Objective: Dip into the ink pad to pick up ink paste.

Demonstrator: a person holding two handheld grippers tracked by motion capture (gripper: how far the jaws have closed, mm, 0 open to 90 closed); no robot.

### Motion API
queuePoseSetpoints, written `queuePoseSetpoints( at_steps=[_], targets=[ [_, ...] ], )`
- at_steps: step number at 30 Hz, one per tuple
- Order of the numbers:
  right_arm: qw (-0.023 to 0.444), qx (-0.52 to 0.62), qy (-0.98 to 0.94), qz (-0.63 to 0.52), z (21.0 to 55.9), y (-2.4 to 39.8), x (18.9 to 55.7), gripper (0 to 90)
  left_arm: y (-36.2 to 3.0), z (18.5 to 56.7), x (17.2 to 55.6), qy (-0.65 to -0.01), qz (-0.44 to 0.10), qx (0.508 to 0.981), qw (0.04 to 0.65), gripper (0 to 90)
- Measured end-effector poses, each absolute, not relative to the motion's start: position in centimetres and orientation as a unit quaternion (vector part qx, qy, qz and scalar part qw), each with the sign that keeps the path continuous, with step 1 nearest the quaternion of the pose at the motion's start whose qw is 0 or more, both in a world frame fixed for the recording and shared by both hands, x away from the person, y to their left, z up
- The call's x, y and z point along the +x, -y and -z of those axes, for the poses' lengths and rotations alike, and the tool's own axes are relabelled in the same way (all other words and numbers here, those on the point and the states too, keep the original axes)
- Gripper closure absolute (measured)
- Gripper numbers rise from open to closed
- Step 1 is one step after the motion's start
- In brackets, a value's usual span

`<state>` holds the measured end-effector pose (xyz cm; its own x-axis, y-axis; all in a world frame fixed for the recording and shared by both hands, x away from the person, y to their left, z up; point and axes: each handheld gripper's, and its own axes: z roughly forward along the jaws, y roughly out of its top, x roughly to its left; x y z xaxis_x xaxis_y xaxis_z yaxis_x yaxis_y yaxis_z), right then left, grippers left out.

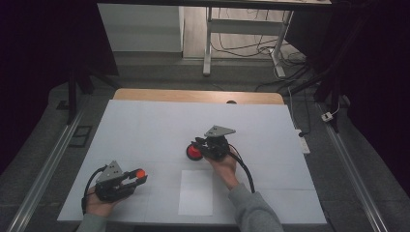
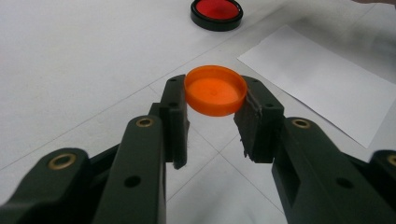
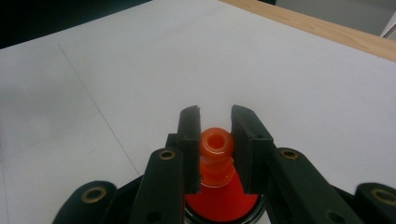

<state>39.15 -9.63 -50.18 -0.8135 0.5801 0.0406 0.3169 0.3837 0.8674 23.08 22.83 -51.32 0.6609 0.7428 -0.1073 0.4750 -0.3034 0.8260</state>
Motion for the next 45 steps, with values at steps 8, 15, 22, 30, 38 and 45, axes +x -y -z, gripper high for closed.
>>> queuePoseSetpoints(
  at_steps=[8, 15, 22, 30, 38, 45],
  targets=[
    [0.14, 0.277, -0.824, -0.474, 50.7, 9.8, 39.5, 73.3, -22.8, 51.4, 23.1, -0.383, -0.149, 0.794, 0.448, 65.2],
    [0.144, 0.274, -0.827, -0.469, 51.0, 9.5, 39.4, 73.3, -22.8, 51.3, 23.1, -0.383, -0.149, 0.795, 0.447, 65.2],
    [0.144, 0.273, -0.828, -0.469, 51.4, 9.5, 39.4, 73.3, -22.8, 51.4, 23.1, -0.383, -0.148, 0.794, 0.448, 65.1],
    [0.146, 0.273, -0.829, -0.465, 51.5, 9.5, 39.4, 73.3, -22.8, 51.4, 23.1, -0.382, -0.149, 0.795, 0.447, 65.1],
    [0.152, 0.271, -0.832, -0.46, 52.0, 9.4, 39.2, 73.5, -22.8, 51.4, 23.0, -0.382, -0.149, 0.795, 0.447, 65.1],
    [0.157, 0.27, -0.83, -0.461, 52.2, 9.5, 39.0, 73.8, -22.8, 51.4, 23.0, -0.382, -0.149, 0.795, 0.447, 65.1]
  ],
)
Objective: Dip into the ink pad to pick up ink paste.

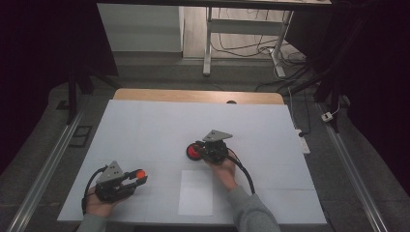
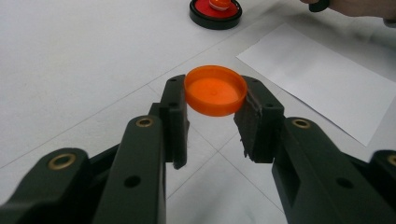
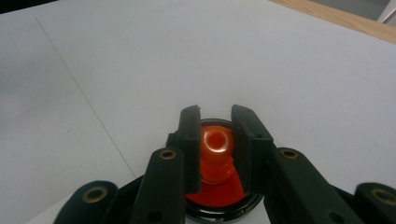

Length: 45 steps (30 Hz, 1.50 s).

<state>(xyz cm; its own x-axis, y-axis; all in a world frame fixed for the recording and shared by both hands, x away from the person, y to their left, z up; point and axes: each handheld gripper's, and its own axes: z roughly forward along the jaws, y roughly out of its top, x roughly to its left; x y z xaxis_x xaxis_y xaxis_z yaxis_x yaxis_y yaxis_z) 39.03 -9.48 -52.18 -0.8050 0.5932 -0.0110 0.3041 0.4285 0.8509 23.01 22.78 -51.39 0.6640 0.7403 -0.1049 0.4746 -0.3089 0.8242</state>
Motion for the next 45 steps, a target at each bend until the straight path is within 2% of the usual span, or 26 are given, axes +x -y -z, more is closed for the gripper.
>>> queuePoseSetpoints(
  at_steps=[36, 38, 43, 45],
  targets=[
    [0.162, 0.281, -0.817, -0.476, 52.8, 9.6, 38.7, 73.7, -23.1, 51.3, 22.7, -0.39, -0.156, 0.79, 0.447, 65.1],
    [0.167, 0.278, -0.82, -0.471, 52.6, 9.5, 38.6, 73.7, -23.2, 51.2, 22.7, -0.392, -0.158, 0.788, 0.448, 65.1],
    [0.147, 0.279, -0.816, -0.484, 51.8, 9.9, 38.9, 73.5, -23.3, 51.3, 22.8, -0.394, -0.157, 0.787, 0.447, 65.1],
    [0.161, 0.283, -0.8, -0.504, 50.9, 10.3, 38.7, 73.4, -23.3, 51.3, 22.8, -0.395, -0.156, 0.787, 0.447, 65.1]
  ],
)
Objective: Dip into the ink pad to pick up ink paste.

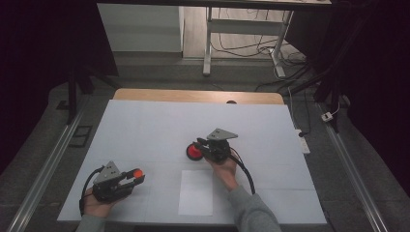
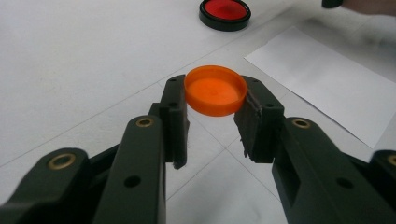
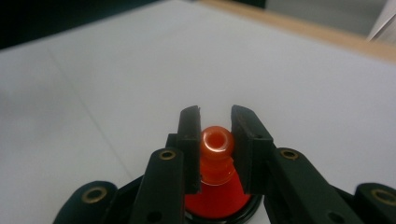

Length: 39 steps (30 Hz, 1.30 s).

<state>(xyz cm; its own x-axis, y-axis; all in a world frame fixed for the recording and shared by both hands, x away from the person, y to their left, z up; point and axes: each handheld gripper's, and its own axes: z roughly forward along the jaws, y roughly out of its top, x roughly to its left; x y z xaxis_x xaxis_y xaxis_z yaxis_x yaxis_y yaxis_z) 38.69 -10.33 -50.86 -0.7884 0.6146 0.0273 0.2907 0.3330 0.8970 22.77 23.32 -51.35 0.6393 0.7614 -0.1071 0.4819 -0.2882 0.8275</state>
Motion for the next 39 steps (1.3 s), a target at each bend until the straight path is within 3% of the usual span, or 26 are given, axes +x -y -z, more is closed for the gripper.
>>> queuePoseSetpoints(
  at_steps=[9, 39],
  targets=[
    [0.158, 0.282, -0.797, -0.51, 49.8, 10.9, 38.6, 73.4, -23.2, 51.3, 22.7, -0.393, -0.157, 0.788, 0.448, 65.0],
    [0.148, 0.283, -0.818, -0.479, 51.4, 9.6, 39.4, 73.4, -23.2, 51.3, 22.9, -0.39, -0.152, 0.79, 0.447, 65.1]
  ],
)
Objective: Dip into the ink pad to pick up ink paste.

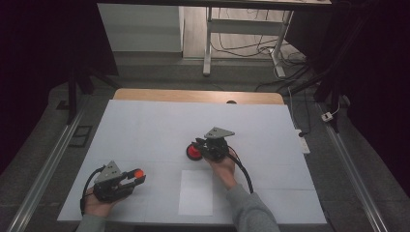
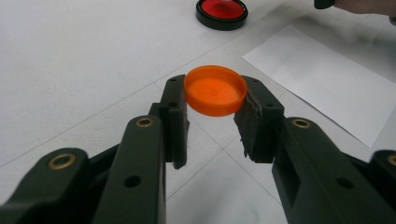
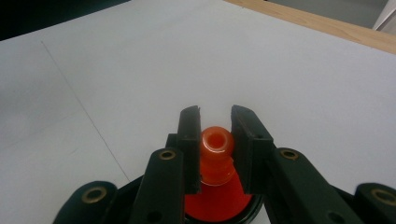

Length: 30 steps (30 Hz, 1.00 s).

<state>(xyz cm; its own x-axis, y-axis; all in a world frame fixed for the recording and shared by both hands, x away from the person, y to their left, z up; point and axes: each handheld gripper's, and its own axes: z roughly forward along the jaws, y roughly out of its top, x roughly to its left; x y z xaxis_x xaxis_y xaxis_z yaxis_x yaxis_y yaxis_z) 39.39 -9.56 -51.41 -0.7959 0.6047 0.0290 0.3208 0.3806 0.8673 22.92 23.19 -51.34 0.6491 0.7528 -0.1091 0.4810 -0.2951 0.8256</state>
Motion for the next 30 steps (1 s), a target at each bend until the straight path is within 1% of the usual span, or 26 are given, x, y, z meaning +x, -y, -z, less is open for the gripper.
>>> queuePoseSetpoints(
  at_steps=[8, 21, 30],
  targets=[
    [0.148, 0.283, -0.825, -0.466, 51.98, 9.29, 39.5, 73.4, -23.2, 51.34, 22.91, -0.39, -0.152, 0.79, 0.447, 65.1],
    [0.167, 0.278, -0.827, -0.46, 52.36, 9.09, 39.1, 73.7, -23.22, 51.27, 22.84, -0.39, -0.153, 0.79, 0.448, 65.1],
    [0.161, 0.281, -0.826, -0.462, 52.4, 9.19, 39.17, 73.8, -23.38, 51.19, 22.74, -0.392, -0.158, 0.786, 0.451, 65.1]
  ],
)
